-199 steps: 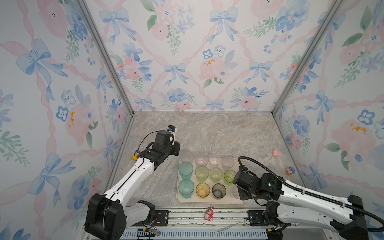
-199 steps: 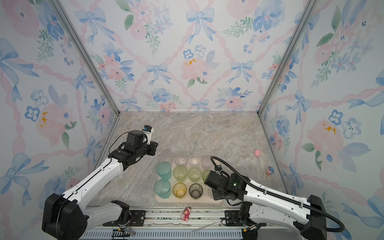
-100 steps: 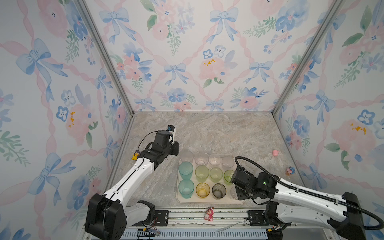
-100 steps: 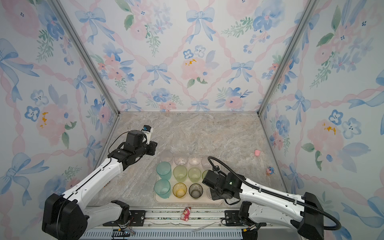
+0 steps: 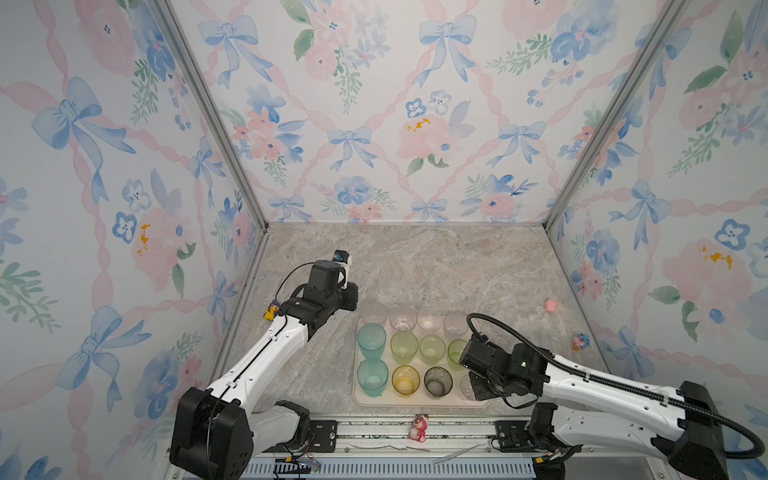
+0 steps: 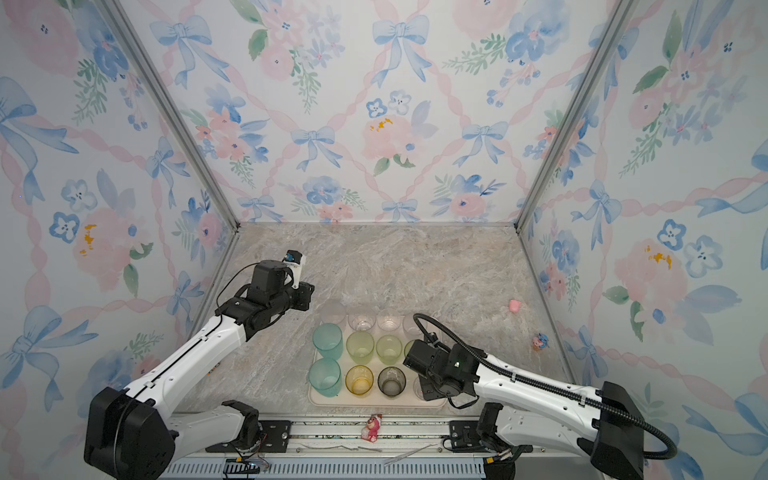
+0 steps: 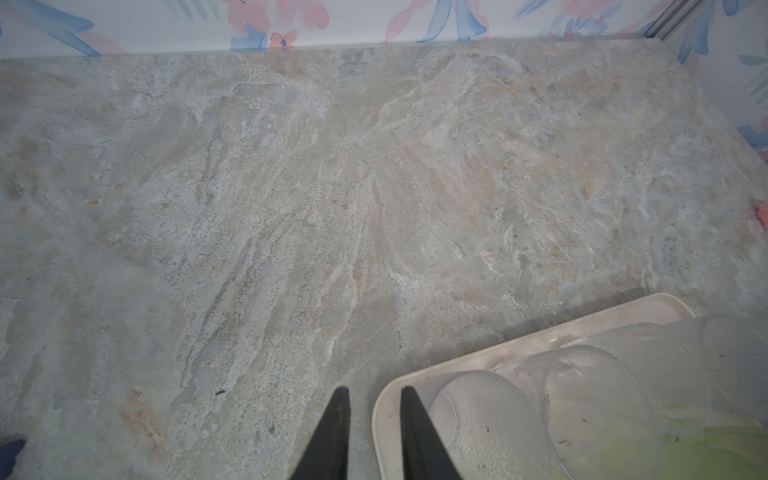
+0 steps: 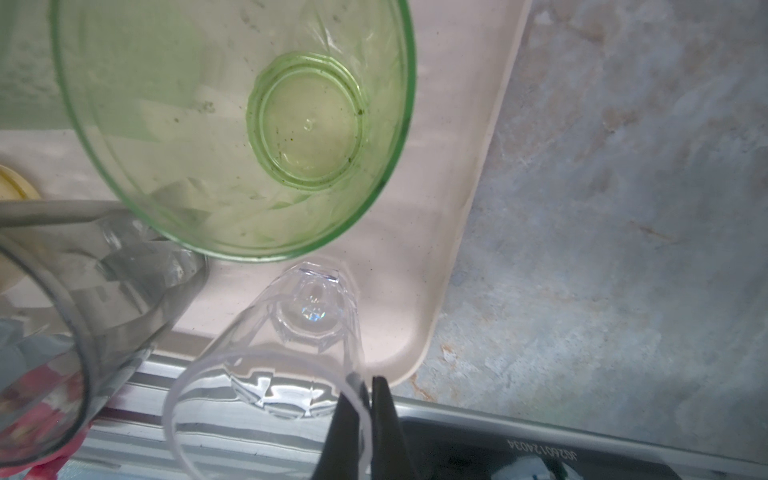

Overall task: Place the glasses into the tray
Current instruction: 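Lower the clear glass onto the tray and open the right gripper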

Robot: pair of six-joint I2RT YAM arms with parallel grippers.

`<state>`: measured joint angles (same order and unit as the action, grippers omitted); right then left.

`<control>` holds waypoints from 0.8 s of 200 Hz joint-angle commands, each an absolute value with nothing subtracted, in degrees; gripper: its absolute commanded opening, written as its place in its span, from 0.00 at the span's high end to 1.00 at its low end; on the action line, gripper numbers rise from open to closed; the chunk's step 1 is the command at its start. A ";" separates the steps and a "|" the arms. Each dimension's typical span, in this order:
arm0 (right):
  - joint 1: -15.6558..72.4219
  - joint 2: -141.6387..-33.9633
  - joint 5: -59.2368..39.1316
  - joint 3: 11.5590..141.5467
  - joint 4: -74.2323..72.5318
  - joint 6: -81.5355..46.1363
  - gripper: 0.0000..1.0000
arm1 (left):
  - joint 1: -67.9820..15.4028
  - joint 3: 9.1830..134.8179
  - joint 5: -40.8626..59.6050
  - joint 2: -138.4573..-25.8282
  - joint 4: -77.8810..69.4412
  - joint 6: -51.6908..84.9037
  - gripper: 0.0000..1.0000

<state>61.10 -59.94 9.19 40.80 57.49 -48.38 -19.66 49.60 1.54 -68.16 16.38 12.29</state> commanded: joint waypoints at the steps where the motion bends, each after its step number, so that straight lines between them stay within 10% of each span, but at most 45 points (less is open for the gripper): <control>1: 60.38 -60.49 8.82 40.63 56.91 -47.31 0.97 | -19.24 48.87 2.29 -67.74 16.00 12.79 0.75; 111: 59.19 -61.57 9.29 42.29 57.29 -45.36 0.84 | -18.72 49.04 1.68 -67.95 16.00 12.74 0.72; 160: 58.71 -60.76 10.07 44.42 58.49 -44.22 0.57 | -18.42 48.96 1.56 -67.88 16.00 12.83 0.71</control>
<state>59.40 -61.73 9.04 42.22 56.53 -45.15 -18.92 49.60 1.50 -68.16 16.38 12.29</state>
